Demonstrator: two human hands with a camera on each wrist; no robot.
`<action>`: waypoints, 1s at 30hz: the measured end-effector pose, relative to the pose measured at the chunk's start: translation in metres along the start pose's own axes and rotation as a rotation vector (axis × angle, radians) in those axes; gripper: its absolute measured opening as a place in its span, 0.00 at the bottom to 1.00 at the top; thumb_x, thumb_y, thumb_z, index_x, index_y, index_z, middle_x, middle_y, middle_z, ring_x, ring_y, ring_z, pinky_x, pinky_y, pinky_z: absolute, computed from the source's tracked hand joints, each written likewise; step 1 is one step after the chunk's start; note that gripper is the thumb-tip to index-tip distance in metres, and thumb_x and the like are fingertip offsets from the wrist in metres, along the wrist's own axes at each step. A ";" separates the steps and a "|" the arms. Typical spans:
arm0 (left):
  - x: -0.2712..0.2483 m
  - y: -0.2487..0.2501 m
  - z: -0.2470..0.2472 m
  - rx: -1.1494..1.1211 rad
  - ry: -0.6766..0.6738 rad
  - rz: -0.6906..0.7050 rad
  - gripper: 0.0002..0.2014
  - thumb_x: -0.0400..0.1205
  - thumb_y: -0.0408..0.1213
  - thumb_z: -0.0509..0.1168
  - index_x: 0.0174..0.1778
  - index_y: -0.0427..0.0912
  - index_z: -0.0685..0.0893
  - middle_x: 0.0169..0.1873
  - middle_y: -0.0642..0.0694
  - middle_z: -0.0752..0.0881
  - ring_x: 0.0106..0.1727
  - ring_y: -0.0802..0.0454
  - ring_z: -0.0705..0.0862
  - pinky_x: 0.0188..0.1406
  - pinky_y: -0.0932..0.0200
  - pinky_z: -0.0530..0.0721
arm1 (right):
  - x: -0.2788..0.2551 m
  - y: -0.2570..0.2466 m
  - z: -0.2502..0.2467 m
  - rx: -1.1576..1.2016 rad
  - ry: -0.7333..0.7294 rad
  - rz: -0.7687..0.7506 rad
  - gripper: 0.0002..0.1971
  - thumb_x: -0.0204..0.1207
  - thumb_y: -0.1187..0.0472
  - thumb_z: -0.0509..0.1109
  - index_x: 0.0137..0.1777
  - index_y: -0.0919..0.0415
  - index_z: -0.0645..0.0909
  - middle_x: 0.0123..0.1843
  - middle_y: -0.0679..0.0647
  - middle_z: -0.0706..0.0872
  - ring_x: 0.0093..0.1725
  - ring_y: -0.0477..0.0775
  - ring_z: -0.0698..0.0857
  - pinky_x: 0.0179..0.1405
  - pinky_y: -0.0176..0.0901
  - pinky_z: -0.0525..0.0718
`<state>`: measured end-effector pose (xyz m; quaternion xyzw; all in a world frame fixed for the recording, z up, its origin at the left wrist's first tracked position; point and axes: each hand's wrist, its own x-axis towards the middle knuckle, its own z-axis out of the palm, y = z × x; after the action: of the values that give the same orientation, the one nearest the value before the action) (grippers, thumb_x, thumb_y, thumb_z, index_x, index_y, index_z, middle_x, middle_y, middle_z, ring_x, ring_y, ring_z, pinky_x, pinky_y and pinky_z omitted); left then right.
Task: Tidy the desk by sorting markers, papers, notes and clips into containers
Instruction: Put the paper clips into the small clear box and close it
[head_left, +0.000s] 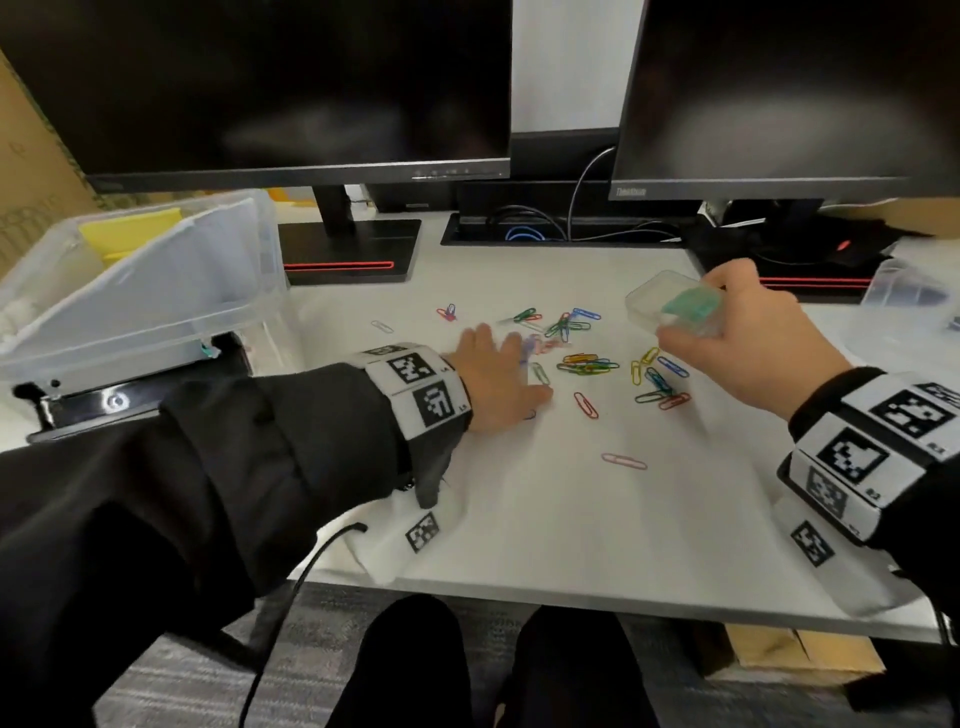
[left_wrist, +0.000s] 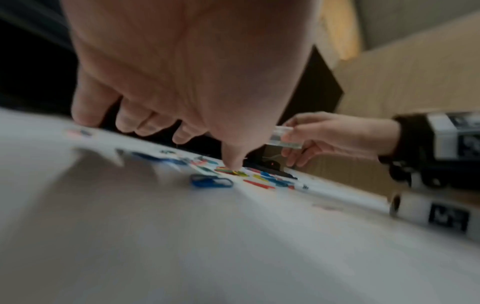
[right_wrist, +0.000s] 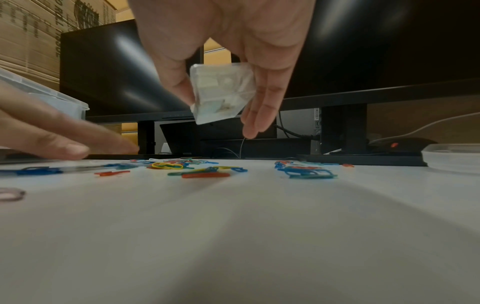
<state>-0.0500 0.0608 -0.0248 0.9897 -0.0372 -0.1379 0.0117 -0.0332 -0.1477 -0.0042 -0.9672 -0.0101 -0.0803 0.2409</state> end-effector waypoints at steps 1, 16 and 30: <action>0.001 -0.004 -0.004 0.064 0.047 0.004 0.36 0.84 0.58 0.48 0.82 0.42 0.45 0.82 0.36 0.47 0.83 0.39 0.49 0.79 0.41 0.57 | 0.001 0.000 0.000 0.004 0.003 0.011 0.30 0.72 0.48 0.71 0.68 0.61 0.64 0.62 0.64 0.78 0.49 0.56 0.75 0.44 0.46 0.76; 0.048 -0.005 -0.012 -0.039 -0.044 0.023 0.32 0.85 0.57 0.44 0.79 0.38 0.57 0.77 0.32 0.62 0.76 0.38 0.66 0.75 0.45 0.67 | 0.009 -0.003 0.005 -0.085 -0.049 -0.026 0.32 0.68 0.54 0.77 0.71 0.59 0.71 0.64 0.57 0.73 0.62 0.54 0.74 0.54 0.39 0.71; 0.074 0.001 -0.028 -0.044 -0.120 0.240 0.27 0.87 0.49 0.45 0.82 0.45 0.53 0.79 0.42 0.64 0.77 0.43 0.67 0.77 0.52 0.62 | 0.004 -0.003 0.004 -0.007 -0.096 -0.031 0.28 0.70 0.52 0.75 0.68 0.57 0.73 0.61 0.54 0.83 0.53 0.49 0.79 0.49 0.38 0.79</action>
<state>0.0292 0.0546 -0.0177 0.9676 -0.1531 -0.1952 0.0477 -0.0287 -0.1434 -0.0055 -0.9705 -0.0365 -0.0378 0.2355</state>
